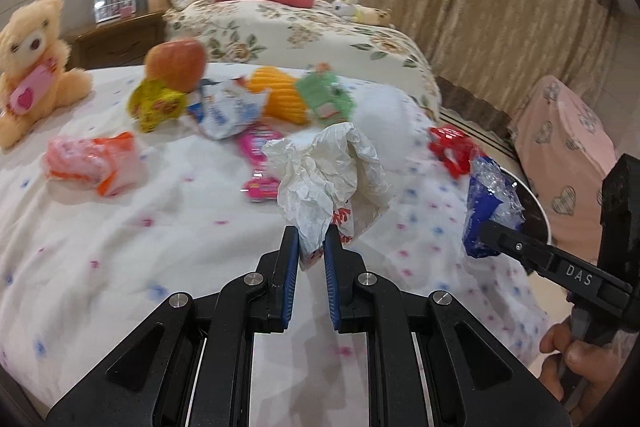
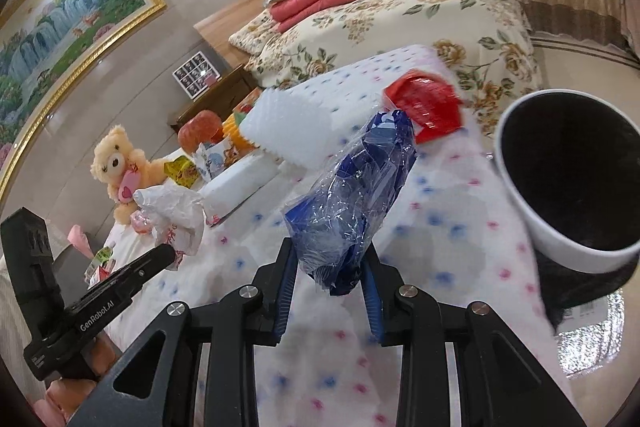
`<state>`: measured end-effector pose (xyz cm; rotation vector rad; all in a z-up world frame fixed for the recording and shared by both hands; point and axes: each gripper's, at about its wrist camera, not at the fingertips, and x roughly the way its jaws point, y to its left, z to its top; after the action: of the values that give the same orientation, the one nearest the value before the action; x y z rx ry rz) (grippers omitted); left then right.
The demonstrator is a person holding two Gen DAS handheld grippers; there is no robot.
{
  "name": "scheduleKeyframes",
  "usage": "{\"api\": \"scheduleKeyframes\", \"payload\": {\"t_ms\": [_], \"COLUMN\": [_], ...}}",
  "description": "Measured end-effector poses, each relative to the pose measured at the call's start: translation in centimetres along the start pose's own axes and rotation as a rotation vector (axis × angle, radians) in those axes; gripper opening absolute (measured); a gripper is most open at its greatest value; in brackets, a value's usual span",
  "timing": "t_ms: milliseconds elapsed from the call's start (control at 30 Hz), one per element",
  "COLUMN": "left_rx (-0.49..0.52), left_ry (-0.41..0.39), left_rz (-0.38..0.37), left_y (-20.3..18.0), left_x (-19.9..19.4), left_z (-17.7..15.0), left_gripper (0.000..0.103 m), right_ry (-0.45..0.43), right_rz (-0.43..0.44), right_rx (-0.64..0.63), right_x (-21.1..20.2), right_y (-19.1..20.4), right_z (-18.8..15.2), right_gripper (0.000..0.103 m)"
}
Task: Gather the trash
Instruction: 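Carry tissue and blue bag over the black bin and open both tools to drop them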
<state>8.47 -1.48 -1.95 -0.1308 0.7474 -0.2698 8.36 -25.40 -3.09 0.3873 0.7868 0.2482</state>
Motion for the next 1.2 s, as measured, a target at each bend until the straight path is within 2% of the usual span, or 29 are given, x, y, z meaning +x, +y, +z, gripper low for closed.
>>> {"api": "scheduleKeyframes", "payload": {"t_ms": [600,933,1200], "left_rx": [0.191,0.256,0.288], "left_ry": [0.037,0.068,0.086], "left_rz": [-0.135,-0.177,-0.200], "left_y": [-11.1,-15.4,-18.2], "left_x": [2.9,5.5,7.0], "left_z": [0.7,1.3,1.7], "left_gripper": [0.012,0.012,0.012], "right_ry": [-0.084,-0.074,-0.060], "right_rz": [-0.116,-0.175,-0.188], "right_rx": [0.106,0.124,0.137], "right_x": [-5.6,-6.5,-6.5], "right_y": [-8.0,-11.6,-14.0], "right_z": [0.5,1.5,2.1], "right_gripper": [0.031,0.031,0.032]}}
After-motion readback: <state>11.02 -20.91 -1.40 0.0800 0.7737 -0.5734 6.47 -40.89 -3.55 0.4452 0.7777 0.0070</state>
